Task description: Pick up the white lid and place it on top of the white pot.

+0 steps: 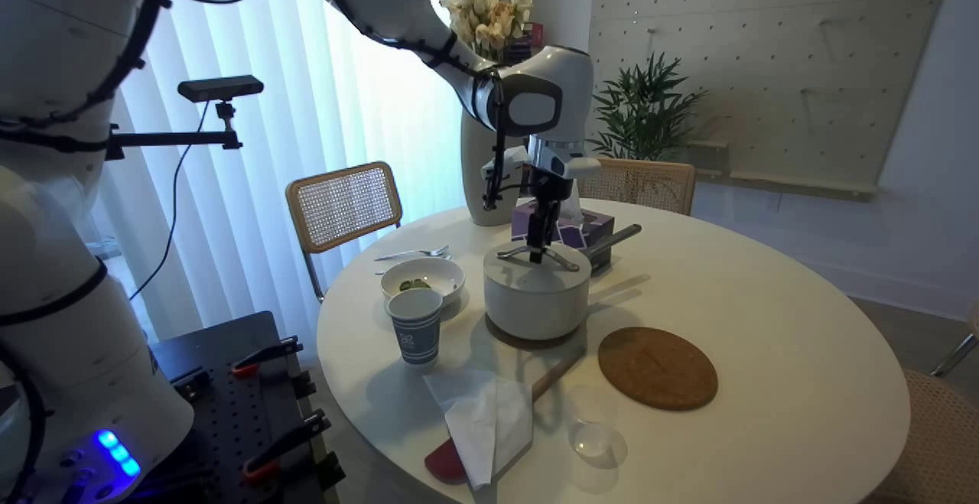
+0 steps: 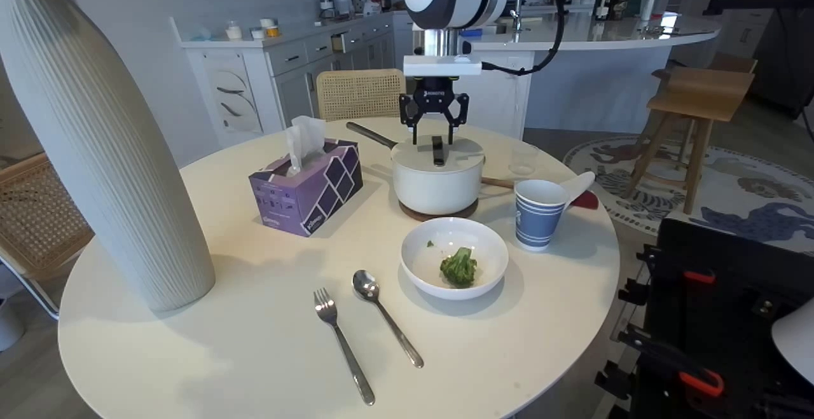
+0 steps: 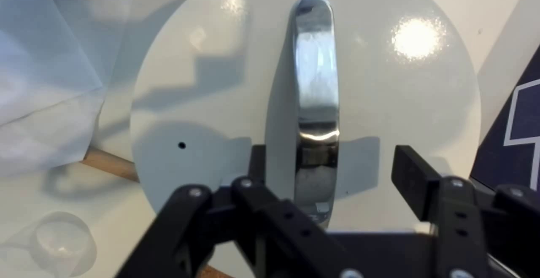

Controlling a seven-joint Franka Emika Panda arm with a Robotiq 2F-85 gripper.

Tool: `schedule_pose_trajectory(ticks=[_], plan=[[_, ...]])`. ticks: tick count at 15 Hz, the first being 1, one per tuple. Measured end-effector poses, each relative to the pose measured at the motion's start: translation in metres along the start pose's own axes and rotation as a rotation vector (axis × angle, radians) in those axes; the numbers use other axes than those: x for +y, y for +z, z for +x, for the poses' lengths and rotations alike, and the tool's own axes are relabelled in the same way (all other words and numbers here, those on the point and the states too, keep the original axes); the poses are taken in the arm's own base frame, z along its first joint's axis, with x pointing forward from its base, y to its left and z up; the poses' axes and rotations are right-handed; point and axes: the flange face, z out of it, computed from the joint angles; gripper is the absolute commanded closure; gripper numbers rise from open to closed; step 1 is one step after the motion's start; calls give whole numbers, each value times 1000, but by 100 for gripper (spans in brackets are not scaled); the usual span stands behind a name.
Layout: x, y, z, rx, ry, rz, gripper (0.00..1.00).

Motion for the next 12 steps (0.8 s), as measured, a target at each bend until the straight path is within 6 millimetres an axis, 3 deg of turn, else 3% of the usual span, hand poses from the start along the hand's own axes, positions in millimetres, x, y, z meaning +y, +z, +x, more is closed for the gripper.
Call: schedule_pose_trajectory(ticks=[5, 8, 12], plan=[[-2, -21, 5, -24, -2, -50, 0], [5, -59, 7, -44, 52, -205, 0], [4, -127, -5, -10, 177, -364, 0]])
